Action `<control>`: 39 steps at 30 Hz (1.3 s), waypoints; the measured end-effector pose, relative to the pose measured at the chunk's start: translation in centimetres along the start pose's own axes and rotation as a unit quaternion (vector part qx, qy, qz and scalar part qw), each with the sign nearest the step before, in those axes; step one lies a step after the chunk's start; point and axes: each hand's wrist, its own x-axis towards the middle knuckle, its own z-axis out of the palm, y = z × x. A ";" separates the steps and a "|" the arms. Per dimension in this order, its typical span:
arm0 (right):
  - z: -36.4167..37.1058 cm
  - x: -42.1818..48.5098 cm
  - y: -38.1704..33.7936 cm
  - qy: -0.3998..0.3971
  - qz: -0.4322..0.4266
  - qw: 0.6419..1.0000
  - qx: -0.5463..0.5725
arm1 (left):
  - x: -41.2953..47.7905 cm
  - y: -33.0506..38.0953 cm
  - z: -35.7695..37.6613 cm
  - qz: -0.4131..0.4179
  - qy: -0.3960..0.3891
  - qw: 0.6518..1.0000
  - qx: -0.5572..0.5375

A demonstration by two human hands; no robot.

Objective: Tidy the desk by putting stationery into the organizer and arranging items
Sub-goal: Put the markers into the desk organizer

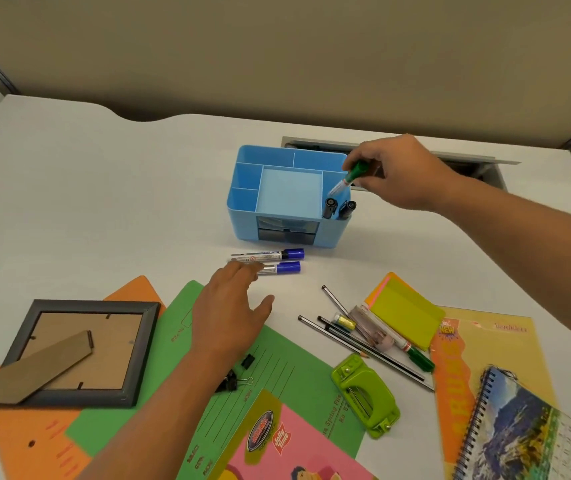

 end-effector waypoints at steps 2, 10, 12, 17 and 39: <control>0.7 0.7 0.3 -0.023 0.003 1.000 -0.008 | 0.2 0.0 -0.1 -0.004 0.005 1.000 -0.002; 2.0 1.8 0.6 -0.076 -0.003 0.997 -0.019 | 0.6 -0.2 0.4 -0.013 0.008 1.000 -0.003; 2.3 1.9 0.7 -0.078 0.008 0.997 0.000 | 0.8 -0.2 0.5 -0.013 0.006 1.000 0.000; 2.7 1.4 0.5 -0.093 0.032 0.993 0.066 | 1.3 -0.1 0.9 -0.012 -0.005 1.000 0.012; 12.0 -15.0 -4.5 0.154 0.258 0.883 0.360 | 4.6 0.5 2.3 0.043 -0.089 0.985 0.142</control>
